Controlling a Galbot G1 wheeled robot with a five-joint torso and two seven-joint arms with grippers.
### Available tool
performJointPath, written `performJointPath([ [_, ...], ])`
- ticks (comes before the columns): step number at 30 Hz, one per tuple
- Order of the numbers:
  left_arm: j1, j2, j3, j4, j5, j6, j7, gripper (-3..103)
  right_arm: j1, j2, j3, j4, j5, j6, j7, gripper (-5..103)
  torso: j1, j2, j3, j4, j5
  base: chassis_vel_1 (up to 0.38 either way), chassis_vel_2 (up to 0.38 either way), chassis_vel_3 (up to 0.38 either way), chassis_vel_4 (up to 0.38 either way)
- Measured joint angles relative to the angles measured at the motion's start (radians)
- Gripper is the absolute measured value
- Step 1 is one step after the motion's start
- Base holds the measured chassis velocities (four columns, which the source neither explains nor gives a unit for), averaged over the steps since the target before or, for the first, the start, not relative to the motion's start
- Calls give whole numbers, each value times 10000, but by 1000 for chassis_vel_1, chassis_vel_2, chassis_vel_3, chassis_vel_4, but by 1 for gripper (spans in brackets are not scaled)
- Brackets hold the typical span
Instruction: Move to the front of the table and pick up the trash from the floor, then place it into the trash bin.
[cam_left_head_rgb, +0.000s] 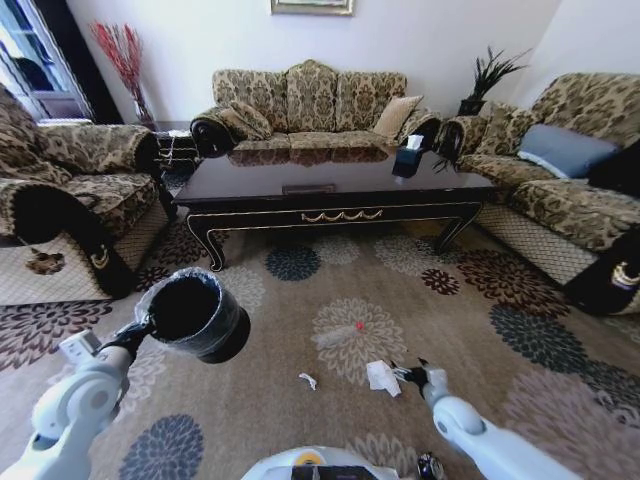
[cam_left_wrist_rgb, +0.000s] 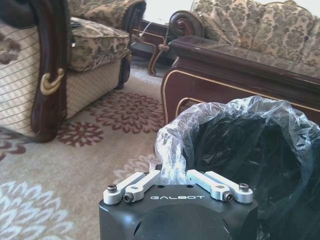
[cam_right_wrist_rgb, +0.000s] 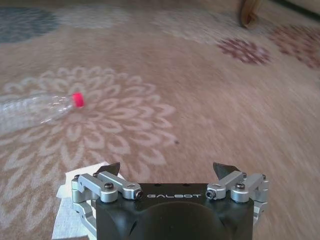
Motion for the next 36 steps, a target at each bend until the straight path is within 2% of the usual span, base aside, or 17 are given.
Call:
performJointPath([
  [5, -280, 452, 147, 86, -78, 50, -11, 4, -944, 285, 626, 683, 756, -159, 705, 100, 0, 0, 0, 0, 2, 0, 0, 0, 0],
  [8, -549, 745, 272, 113, -165, 81, -18, 4, -1383, 383, 883, 1074, 1544, -752, 1478, 100, 0, 0, 0, 1, 2, 0, 0, 0, 0],
  [12, -701, 860, 366, 117, -226, 85, -13, 4, -1759, 405, 1148, 1522, 2305, -1177, 2068, 100, 0, 0, 0, -1, 2, 0, 0, 0, 0],
  [15, -734, 863, 445, 155, -233, 85, -6, 4, -1996, 504, 1411, 1658, 2123, -1196, 2143, 100, 0, 0, 0, -1, 0, 0, 0, 0, 0],
  [19, -661, 818, 483, 149, -224, 77, 11, 4, -1895, 670, 1629, 1238, 1070, 241, 1195, 100, 0, 0, 1, 1, 5, 0, 0, 0, 0],
  [20, -661, 818, 483, 149, -224, 77, 11, 4, -1895, 670, 1629, 1238, 1070, 241, 1195, 100, 0, 0, 1, 1, 5, 0, 0, 0, 0],
  [23, -599, 822, 483, 64, -216, 72, 14, 4, -1943, 666, 1807, 1156, 289, 958, 284, 100, 0, 0, 0, 3, 0, 0, 0, 0, 0],
  [24, -599, 822, 483, 64, -216, 72, 14, 4, -1943, 666, 1807, 1156, 289, 958, 284, 100, 0, 0, 0, 3, 0, 0, 0, 0, 0],
  [27, -559, 817, 487, -42, -194, 72, 14, 4, -2116, 609, 1838, 928, -810, 1672, -759, 100, 0, 0, 1, 2, 1, 0, 0, 0, 0],
  [33, -471, 829, 473, -194, -196, 77, 12, 4, -2436, 647, 1792, 747, -1784, 2184, -1703, 100, 0, 0, 1, 1, 0, 0, 0, 0, 0],
  [36, -439, 848, 434, -238, -204, 79, 11, 4, -2546, 673, 1747, 684, -2013, 2271, -1850, 100, 0, 0, 1, 2, 2, 0, 0, 0, 0],
])
